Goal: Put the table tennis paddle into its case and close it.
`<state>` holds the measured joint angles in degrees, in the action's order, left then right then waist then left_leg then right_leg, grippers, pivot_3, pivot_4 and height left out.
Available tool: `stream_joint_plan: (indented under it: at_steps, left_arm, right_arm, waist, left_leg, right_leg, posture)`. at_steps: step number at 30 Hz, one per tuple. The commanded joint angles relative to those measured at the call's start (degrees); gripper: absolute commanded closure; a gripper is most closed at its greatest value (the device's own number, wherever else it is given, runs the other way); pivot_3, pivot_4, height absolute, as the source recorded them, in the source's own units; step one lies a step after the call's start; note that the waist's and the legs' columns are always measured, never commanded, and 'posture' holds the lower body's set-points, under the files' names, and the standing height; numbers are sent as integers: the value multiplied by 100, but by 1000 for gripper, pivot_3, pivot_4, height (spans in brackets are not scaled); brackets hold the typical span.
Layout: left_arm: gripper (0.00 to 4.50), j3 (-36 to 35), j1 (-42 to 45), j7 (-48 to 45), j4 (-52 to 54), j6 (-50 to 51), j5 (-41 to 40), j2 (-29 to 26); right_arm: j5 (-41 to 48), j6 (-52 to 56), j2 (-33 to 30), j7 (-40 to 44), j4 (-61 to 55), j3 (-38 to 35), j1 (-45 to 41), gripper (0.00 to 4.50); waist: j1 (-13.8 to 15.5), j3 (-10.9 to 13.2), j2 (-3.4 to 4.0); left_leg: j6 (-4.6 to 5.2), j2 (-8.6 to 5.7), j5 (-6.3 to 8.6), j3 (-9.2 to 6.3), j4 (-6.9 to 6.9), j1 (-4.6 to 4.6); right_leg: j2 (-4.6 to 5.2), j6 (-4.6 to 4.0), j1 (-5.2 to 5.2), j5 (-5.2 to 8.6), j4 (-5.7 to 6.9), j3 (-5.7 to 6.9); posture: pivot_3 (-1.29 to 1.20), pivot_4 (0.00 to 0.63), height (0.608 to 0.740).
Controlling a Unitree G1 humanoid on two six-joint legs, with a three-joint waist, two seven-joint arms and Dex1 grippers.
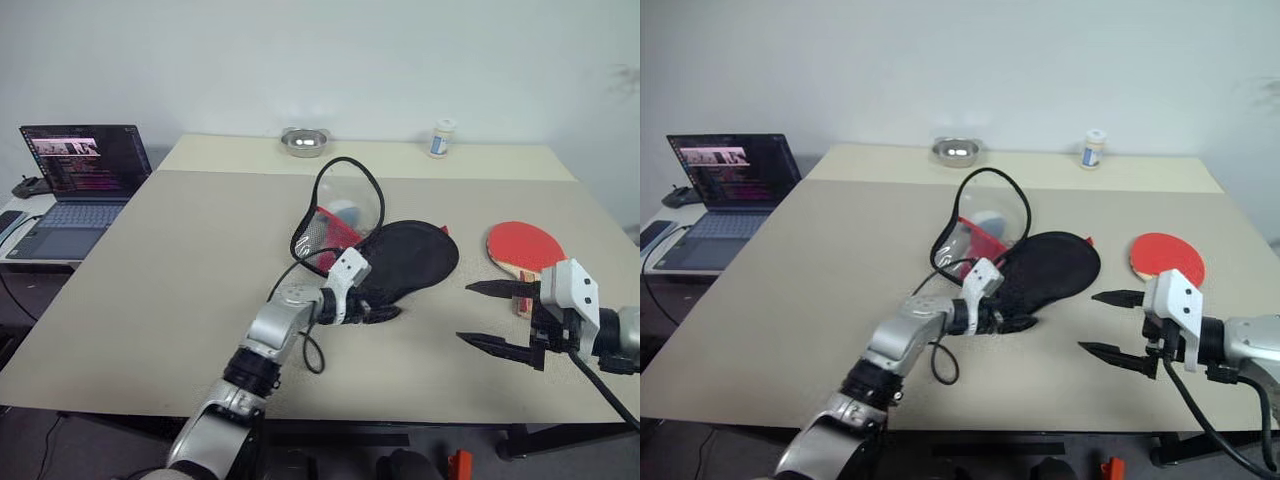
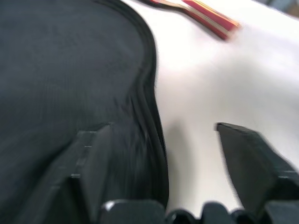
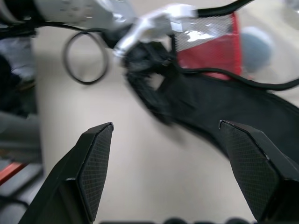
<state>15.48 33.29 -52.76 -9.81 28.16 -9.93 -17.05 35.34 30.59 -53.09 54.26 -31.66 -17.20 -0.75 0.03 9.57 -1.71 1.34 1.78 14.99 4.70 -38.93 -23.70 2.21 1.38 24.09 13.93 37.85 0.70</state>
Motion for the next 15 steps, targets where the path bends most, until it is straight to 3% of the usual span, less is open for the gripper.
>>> stream_joint_plan:
  at_steps: [1, 6, 11, 15]
  left_arm:
    - [538, -181, -59, -329, 622, -367, -56, -463]
    - [538, -611, -216, -588, 851, -699, -363, -966]
    - [538, -1039, -426, -1150, 1033, -719, -847, -1518]
    - [538, -1246, -538, -1645, 1226, -548, -1354, -1798]
  right_arm:
    - [170, 528, 112, -593, -109, -62, -177, 542]
    - [428, 1817, 635, -1824, -242, 310, -545, 542]
    - [400, 3018, 2005, -3312, 277, 943, -1273, 542]
    - [366, 3472, 2831, -3927, 658, 1112, -1712, 542]
  waist:
    - [2, 0, 0]
    - [8, -1, -3]
    - [-30, 0, -3]
    - [-33, 3, 2]
  left_leg:
    - [-1, 0, -1, -1, 0, 0]
    - [-6, -7, -5, -1, -3, 3]
    - [-6, -3, -5, 3, 0, 0]
    - [-8, -5, -7, 5, 1, 0]
  right_leg:
    - [4, -1, 1, 0, 2, 1]
    - [36, -2, -4, -1, 4, 6]
    - [34, -3, 3, -1, 5, 4]
    - [32, -4, 6, 0, 11, 4]
  posture:
    - [0, 150, 740]
    - [0, 150, 740]
    - [0, 150, 740]
    - [0, 150, 740]
